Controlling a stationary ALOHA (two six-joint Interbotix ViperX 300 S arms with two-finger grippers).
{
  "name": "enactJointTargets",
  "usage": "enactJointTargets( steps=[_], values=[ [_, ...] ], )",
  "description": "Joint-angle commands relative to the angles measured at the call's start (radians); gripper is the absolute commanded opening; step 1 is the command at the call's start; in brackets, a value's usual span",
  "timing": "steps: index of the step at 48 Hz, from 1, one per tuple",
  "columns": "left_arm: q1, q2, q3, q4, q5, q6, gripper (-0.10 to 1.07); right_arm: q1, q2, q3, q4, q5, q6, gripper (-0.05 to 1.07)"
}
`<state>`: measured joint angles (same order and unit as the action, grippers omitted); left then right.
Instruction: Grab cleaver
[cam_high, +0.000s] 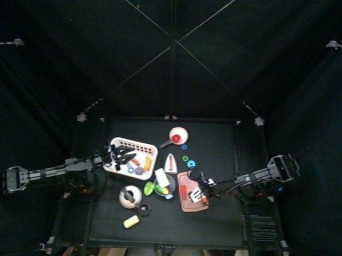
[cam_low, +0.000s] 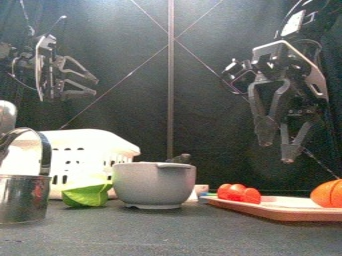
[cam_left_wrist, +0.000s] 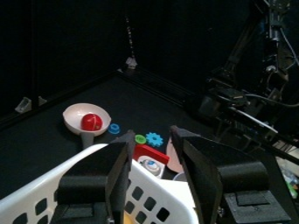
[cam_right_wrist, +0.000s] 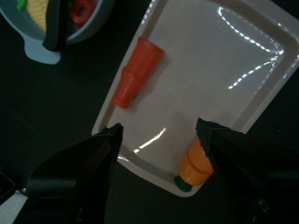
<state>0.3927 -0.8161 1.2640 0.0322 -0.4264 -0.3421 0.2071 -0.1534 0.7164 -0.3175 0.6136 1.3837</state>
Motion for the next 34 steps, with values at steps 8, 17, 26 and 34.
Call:
enactJointTargets(
  steps=[8,17,26,34],
  values=[
    [0.003,0.002,-0.009,-0.002,0.000,0.000,0.79,-0.061,-0.002,-0.061,-0.083,-0.118,0.000,0.98],
    [0.003,0.002,-0.008,-0.005,0.000,0.000,0.79,-0.086,0.058,-0.135,-0.118,-0.221,-0.009,0.98],
    [0.005,0.002,-0.009,-0.003,0.000,0.002,0.79,-0.092,0.120,-0.175,-0.167,-0.284,-0.014,0.98],
    [0.009,0.002,-0.008,-0.003,0.000,0.002,0.79,-0.103,0.153,-0.175,-0.179,-0.387,-0.015,0.98]
  ],
)
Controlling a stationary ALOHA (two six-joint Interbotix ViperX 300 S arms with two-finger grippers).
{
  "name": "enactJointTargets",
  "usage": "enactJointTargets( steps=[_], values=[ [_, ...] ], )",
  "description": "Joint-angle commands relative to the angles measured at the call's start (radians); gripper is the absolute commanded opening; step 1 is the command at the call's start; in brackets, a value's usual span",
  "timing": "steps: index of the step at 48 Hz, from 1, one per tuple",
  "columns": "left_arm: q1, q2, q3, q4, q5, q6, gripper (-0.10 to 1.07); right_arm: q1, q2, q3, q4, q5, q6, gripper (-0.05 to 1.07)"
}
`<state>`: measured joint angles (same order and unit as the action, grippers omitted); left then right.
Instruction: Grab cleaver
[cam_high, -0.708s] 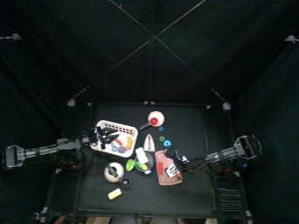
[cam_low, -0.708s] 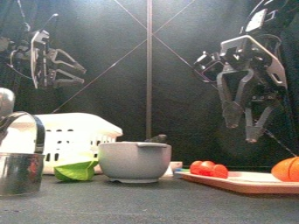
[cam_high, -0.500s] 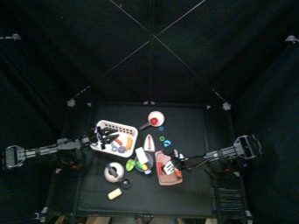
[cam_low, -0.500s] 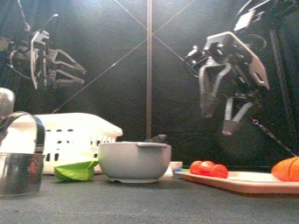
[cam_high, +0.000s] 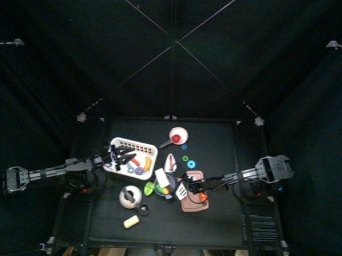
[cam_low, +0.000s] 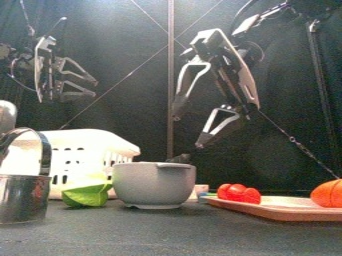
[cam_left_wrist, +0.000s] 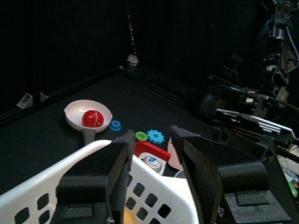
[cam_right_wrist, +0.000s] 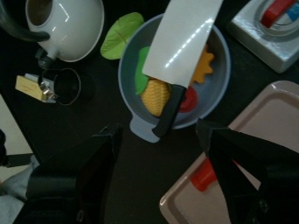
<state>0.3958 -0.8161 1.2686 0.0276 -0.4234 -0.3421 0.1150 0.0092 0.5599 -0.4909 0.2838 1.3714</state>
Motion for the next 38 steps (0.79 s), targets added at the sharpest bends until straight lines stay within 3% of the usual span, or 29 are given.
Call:
enactJointTargets(
  steps=[1,16,38],
  values=[
    [0.006,0.002,-0.012,0.000,-0.003,0.002,0.79,-0.012,-0.009,-0.015,-0.008,-0.072,-0.003,0.98],
    [0.017,0.002,-0.012,0.002,-0.003,0.002,0.79,-0.074,-0.035,0.084,-0.008,-0.311,0.002,0.98],
    [0.021,0.002,-0.009,0.002,-0.003,0.002,0.79,-0.098,0.005,0.098,-0.011,-0.347,0.003,0.98]
  ],
)
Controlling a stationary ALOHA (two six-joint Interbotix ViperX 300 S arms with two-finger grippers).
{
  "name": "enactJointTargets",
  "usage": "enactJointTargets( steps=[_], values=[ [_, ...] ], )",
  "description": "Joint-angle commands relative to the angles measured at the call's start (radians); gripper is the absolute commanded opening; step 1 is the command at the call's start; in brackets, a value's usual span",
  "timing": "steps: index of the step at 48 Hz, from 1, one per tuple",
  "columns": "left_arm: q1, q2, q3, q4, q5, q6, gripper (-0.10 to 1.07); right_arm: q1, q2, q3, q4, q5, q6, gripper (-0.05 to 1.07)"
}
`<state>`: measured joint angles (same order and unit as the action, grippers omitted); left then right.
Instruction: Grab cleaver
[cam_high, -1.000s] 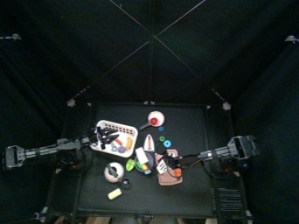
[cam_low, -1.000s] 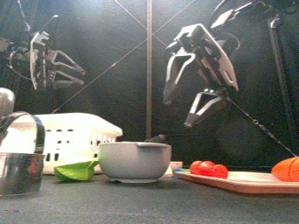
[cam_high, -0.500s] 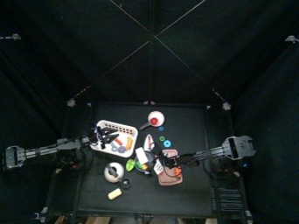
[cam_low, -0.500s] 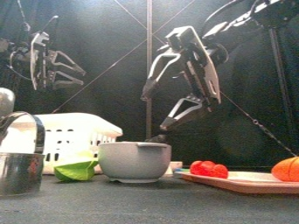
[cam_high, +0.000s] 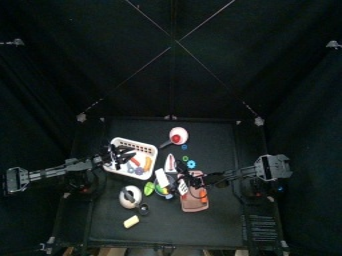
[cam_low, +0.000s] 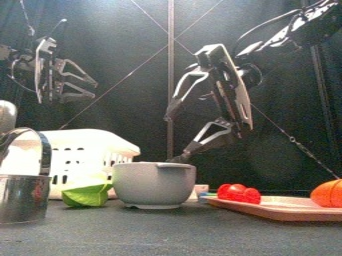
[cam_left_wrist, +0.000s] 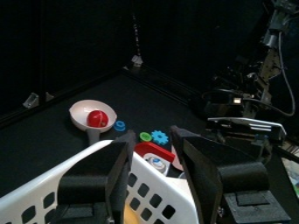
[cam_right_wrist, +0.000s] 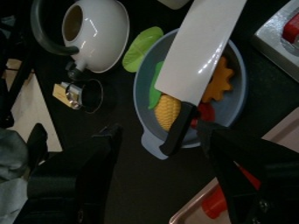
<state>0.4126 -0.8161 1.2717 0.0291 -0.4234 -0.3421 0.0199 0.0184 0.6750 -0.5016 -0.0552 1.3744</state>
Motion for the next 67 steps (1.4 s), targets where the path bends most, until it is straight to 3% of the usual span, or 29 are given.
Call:
enactJointTargets(
  steps=[1,54,67],
  values=[
    [0.005,0.002,-0.012,0.000,-0.003,0.002,0.79,-0.005,-0.002,-0.018,0.000,-0.009,0.000,0.98],
    [0.005,0.000,-0.014,0.000,-0.003,0.002,0.79,-0.014,0.091,-0.072,0.003,0.005,0.003,0.97],
    [0.006,0.000,-0.012,0.000,-0.002,0.002,0.79,-0.015,0.091,-0.077,0.009,0.034,0.003,0.82]
  ],
)
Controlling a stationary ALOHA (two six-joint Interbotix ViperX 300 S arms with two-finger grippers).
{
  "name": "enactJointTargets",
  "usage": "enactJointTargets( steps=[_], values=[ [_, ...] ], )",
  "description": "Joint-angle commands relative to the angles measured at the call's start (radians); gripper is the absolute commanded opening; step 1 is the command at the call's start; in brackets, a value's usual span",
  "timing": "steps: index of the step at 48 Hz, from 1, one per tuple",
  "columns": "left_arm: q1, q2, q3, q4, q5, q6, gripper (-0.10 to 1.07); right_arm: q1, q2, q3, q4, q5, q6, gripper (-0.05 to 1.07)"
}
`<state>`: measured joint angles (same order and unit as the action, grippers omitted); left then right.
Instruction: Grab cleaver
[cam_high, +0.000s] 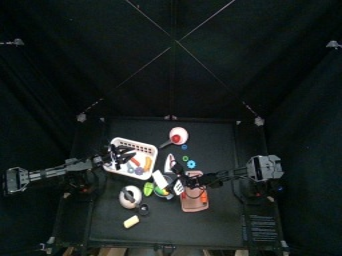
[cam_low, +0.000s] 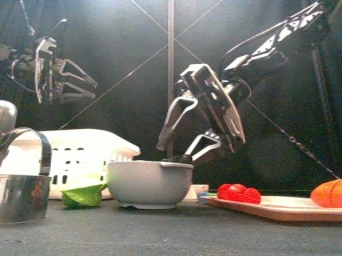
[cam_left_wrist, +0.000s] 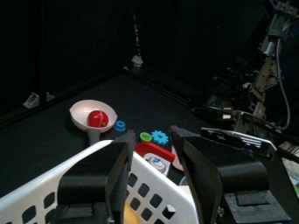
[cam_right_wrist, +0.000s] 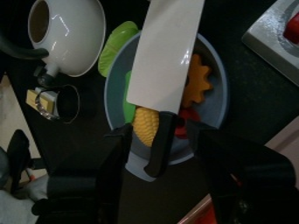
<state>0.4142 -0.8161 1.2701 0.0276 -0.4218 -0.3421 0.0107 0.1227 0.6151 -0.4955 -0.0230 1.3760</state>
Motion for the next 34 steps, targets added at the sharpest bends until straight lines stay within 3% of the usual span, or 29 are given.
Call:
enactJointTargets(
  steps=[1,10,34],
  values=[
    [0.005,0.002,-0.012,0.002,-0.003,0.002,0.79,-0.005,-0.014,-0.018,0.005,0.002,0.002,0.80],
    [0.005,0.002,-0.011,0.000,-0.002,0.002,0.79,-0.003,-0.012,-0.031,0.003,0.023,0.002,0.74],
    [0.005,0.002,-0.011,0.000,-0.003,0.002,0.79,0.014,0.011,-0.086,-0.009,0.133,-0.005,0.73]
  ],
)
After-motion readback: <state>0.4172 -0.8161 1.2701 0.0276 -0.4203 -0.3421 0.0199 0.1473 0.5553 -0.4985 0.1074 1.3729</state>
